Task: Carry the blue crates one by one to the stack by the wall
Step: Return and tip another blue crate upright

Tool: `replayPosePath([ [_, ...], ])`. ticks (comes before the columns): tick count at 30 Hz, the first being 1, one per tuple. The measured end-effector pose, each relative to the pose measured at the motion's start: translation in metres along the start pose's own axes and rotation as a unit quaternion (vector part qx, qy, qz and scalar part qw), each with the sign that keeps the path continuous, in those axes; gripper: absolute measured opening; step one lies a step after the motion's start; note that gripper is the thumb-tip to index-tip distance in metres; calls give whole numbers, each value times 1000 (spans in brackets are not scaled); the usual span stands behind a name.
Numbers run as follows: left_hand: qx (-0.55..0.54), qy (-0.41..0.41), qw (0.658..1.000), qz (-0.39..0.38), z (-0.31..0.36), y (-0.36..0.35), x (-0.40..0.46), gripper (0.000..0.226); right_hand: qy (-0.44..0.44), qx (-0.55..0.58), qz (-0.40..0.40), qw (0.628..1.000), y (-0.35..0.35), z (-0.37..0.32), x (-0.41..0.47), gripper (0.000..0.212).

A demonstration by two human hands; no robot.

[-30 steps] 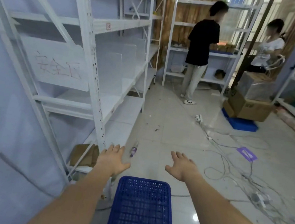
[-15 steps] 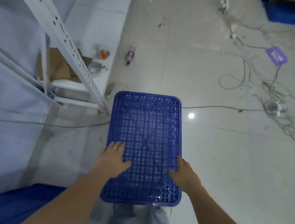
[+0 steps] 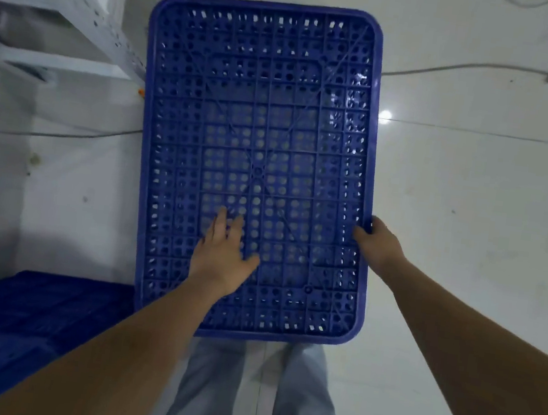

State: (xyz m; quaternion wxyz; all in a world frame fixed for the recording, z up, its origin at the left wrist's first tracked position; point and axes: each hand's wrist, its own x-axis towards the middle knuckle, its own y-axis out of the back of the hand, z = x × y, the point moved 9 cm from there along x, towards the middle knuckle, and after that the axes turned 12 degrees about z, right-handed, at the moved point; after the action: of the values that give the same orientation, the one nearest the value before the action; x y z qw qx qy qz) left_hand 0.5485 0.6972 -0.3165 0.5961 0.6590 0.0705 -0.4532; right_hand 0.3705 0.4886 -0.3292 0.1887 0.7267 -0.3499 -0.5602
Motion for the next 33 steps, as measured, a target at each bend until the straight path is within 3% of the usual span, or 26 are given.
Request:
replayPosePath([
  [5,-40,58,994,78,9,-1,9,76,-21,56,38,997,0,-3,25,37],
  [12,-100,133,982,91,4,16,17,65,67,30,57,996,20,-19,14,20],
  [17,-159,183,964,111,-9,46,10,67,134,104,92,981,36,-44,-36,26],
  [21,-218,148,956,129,-7,62,3,62,163,150,143,965,59,-64,-78,35],
  [23,-258,131,950,115,0,63,-2,61,167,165,166,958,73,-68,-94,39],
  [29,-377,106,920,1,40,39,-19,74,195,137,199,951,95,-74,-123,23],
  [33,-506,108,854,-51,72,26,-30,82,213,39,178,960,67,-92,-131,26],
])
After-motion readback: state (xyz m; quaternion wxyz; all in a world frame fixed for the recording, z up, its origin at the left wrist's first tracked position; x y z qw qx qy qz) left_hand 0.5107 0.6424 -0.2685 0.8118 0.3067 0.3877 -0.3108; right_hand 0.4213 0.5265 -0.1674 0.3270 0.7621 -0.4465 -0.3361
